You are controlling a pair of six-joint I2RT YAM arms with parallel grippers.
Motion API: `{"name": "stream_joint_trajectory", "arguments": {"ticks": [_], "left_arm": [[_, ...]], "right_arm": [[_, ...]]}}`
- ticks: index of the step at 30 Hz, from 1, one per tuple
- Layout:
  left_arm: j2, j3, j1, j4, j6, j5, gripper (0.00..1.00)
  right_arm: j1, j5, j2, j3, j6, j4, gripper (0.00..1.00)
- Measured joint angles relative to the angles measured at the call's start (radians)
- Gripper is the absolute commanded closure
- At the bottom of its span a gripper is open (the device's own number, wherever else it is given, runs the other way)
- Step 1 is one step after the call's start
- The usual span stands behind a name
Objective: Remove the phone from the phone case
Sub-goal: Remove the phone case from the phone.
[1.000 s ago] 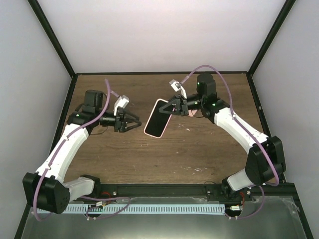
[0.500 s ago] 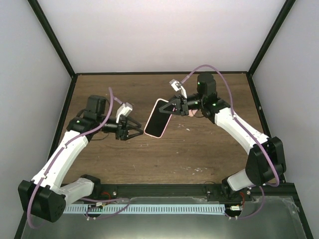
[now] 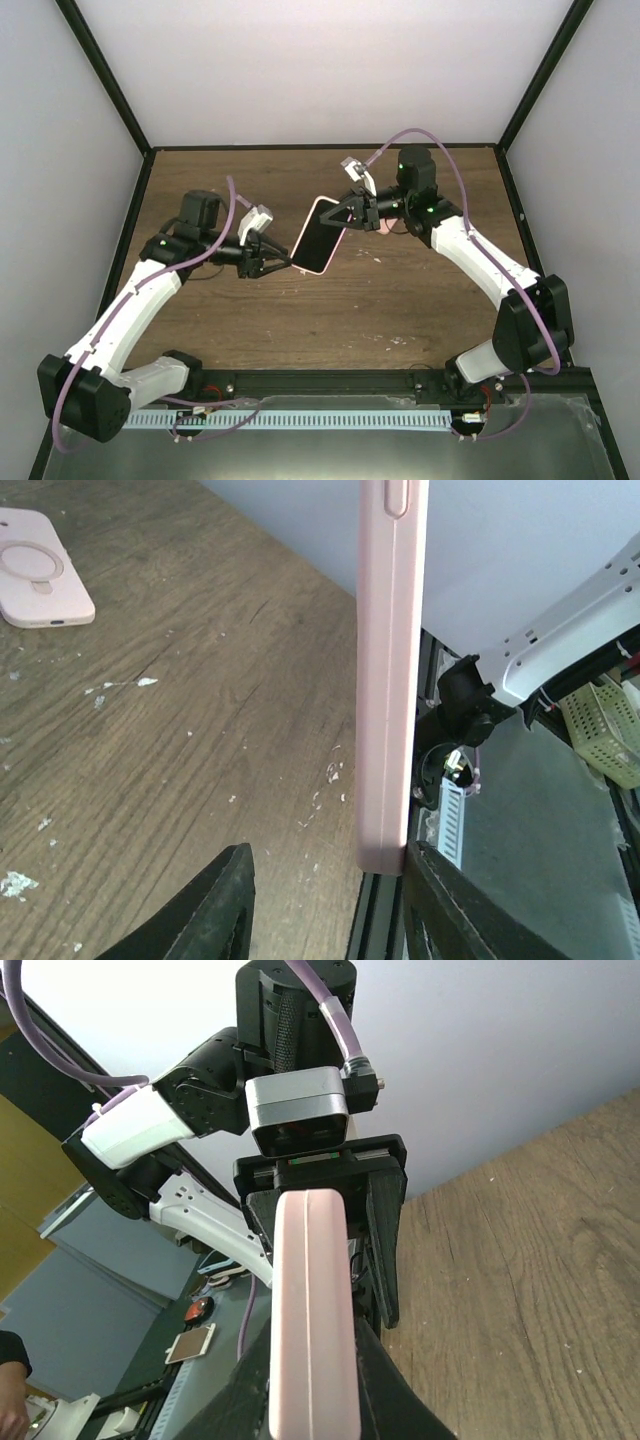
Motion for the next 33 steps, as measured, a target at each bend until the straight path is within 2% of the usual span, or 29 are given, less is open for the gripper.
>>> {"name": "stream_joint_trajectory", "arguments": {"ticks": [8,16,33], "left_arm": [[0.036,0.000,0.012,0.031,-0.028,0.015,0.64],[0.084,0.000,0.076,0.077,-0.031,0.074,0.65],[0.090,-0.009,0.129,0.112,-0.027,0.080,0.51]], "right_arm": [[-0.004,0.004,0.000,-0.010,0.041,0.070,0.99],[-0.005,0.061,0.000,-0.011,0.094,0.132,0.99],[0.000,0.109,0.000,-0.011,0.121,0.156,0.99]]}}
